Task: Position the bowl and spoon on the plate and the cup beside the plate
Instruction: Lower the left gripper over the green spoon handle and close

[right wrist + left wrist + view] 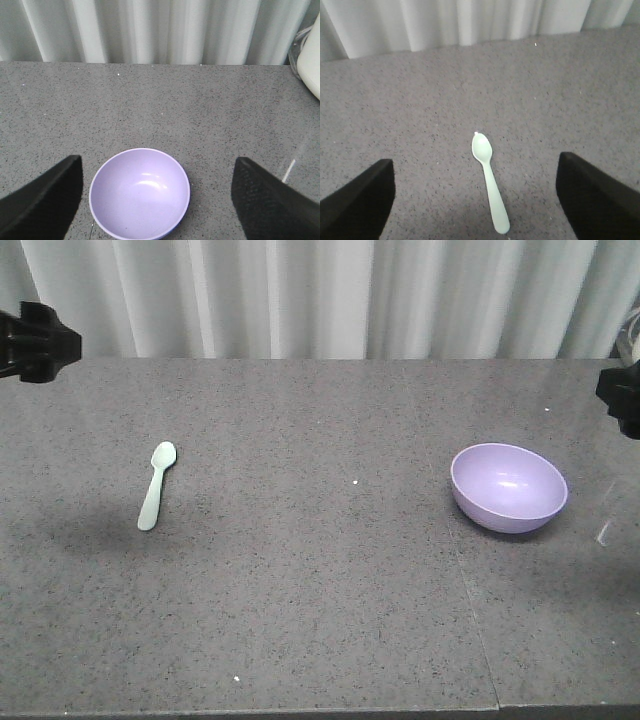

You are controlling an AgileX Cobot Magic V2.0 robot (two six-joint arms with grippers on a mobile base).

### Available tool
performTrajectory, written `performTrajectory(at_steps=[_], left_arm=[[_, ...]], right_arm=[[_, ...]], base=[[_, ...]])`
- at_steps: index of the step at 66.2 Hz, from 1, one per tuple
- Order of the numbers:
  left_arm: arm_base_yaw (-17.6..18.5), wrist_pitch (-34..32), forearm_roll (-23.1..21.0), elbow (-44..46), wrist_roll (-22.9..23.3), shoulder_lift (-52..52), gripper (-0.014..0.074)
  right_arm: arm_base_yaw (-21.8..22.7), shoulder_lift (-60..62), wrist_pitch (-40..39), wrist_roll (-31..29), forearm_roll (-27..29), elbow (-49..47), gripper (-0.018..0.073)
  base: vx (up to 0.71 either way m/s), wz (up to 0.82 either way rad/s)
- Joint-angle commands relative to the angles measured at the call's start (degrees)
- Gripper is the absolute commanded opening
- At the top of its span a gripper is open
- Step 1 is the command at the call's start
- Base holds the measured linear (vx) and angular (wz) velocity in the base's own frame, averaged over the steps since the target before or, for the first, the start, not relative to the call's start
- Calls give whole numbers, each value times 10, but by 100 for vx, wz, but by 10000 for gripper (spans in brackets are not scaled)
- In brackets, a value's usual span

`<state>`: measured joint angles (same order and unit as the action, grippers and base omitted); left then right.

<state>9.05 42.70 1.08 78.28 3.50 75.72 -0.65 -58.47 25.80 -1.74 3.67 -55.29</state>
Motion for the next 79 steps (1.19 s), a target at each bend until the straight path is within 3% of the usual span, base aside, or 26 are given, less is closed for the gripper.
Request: performTrajectory(at_steps=[1, 10, 20, 40, 52, 72, 79], left_arm=[[5, 42, -49, 93, -35, 37, 584], [4, 112, -64, 202, -40, 121, 575], [4, 158, -64, 259, -40, 197, 575], [4, 179, -64, 259, -41, 281, 575], [4, 180, -63, 258, -41, 320, 575], [4, 181, -63, 257, -41, 365, 575], [4, 179, -43, 257, -40, 377, 575]], right_arm=[[3, 6, -35, -4, -2, -19, 572], [3, 9, -35, -4, -2, -19, 572], [3, 22, -35, -4, -2, -19, 572], [3, 88, -35, -4, -2, -19, 572], [3, 112, -74, -5, 4, -19, 572], [3, 80, -67, -4, 5, -19, 572], [3, 65, -68, -4, 5, -19, 572]], base=[[0, 0], [0, 0], [0, 0], [0, 0], [0, 0], [0, 0], [0, 0]])
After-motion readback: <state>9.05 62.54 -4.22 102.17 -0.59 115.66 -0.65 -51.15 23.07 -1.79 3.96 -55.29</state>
